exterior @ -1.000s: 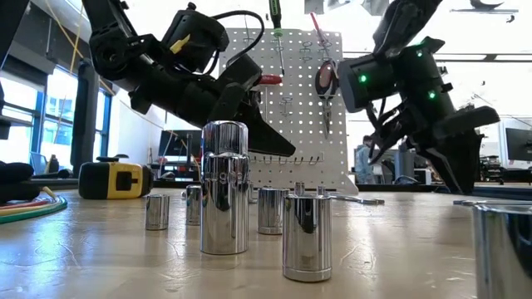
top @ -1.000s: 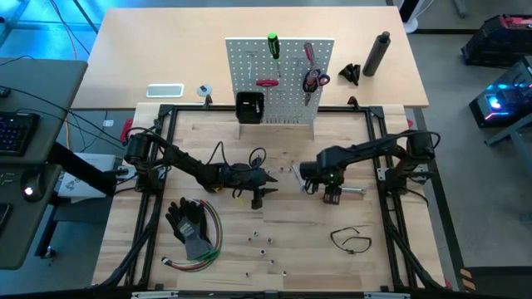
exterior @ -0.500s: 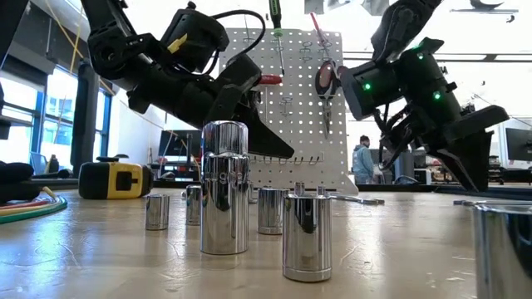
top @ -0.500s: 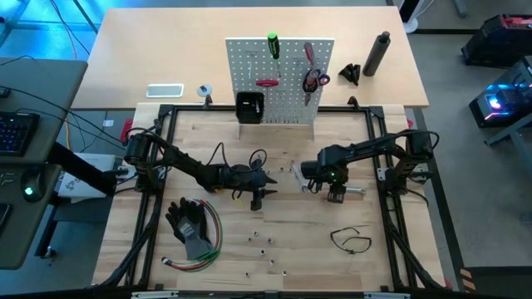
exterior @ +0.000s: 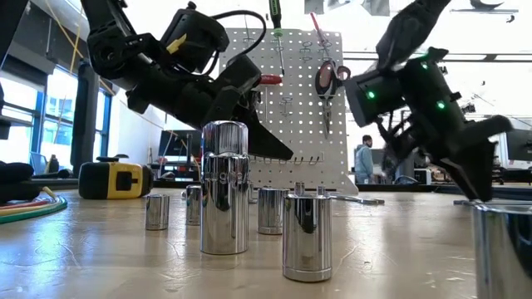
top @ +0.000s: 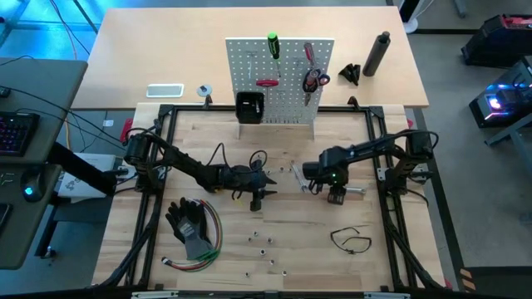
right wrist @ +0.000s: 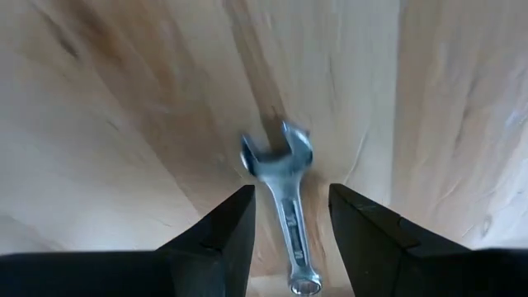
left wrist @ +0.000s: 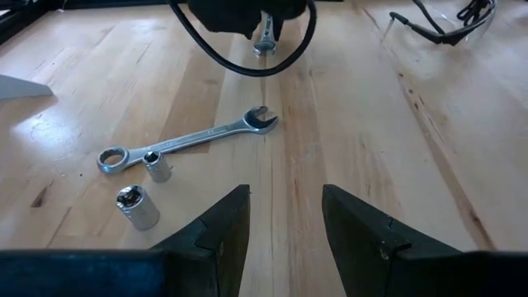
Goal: Hang tools onto peg board
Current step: Hang the right silver wrench on the white peg board
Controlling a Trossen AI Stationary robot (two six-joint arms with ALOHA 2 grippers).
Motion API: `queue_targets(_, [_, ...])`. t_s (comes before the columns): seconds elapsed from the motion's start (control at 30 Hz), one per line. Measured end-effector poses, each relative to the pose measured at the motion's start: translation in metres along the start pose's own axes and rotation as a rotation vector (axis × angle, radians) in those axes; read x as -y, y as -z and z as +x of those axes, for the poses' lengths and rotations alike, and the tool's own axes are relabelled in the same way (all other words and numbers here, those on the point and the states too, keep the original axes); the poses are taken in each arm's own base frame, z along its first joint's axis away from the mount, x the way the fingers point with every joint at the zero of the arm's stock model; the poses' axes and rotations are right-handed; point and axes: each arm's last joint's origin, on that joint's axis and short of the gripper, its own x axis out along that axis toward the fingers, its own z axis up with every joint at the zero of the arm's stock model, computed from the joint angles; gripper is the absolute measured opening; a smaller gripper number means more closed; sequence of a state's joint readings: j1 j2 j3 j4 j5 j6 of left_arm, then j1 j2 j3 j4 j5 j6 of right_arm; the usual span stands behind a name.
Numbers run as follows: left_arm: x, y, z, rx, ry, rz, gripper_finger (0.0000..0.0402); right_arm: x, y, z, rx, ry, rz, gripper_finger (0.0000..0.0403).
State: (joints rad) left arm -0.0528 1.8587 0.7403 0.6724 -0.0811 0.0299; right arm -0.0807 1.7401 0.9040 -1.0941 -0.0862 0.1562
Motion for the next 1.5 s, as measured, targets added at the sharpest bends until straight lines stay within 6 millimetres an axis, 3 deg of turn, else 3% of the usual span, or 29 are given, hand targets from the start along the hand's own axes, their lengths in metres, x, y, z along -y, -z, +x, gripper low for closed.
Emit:
queue_targets(0.3, [0.000, 0.000, 0.000, 0.004, 0.000, 0.000, 0.0147, 0.002, 0.006, 0.019, 0.014, -0.025, 0.021, 0.0138])
queue_targets(0.67, [0.000, -0.001, 0.000, 0.007, -0.001, -0.002, 0.0147, 0.001, 0.000, 0.014, 0.044, -0.032, -0.010, 0.0042])
queue_targets(1.0, [0.000, -0.001, 0.000, 0.013, -0.001, -0.002, 0.0147, -0.002, -0.007, 0.004, 0.069, -0.056, -0.004, 0.0034])
queue_targets(1.23, [0.000, -0.001, 0.000, 0.014, 0.000, -0.004, 0.0147, -0.006, -0.028, -0.011, 0.267, -0.111, -0.053, 0.0034])
queue_targets(1.5, [0.000, -0.001, 0.000, 0.012, 0.000, -0.003, 0.0147, -0.015, -0.066, -0.032, 0.689, -0.233, -0.144, 0.0033])
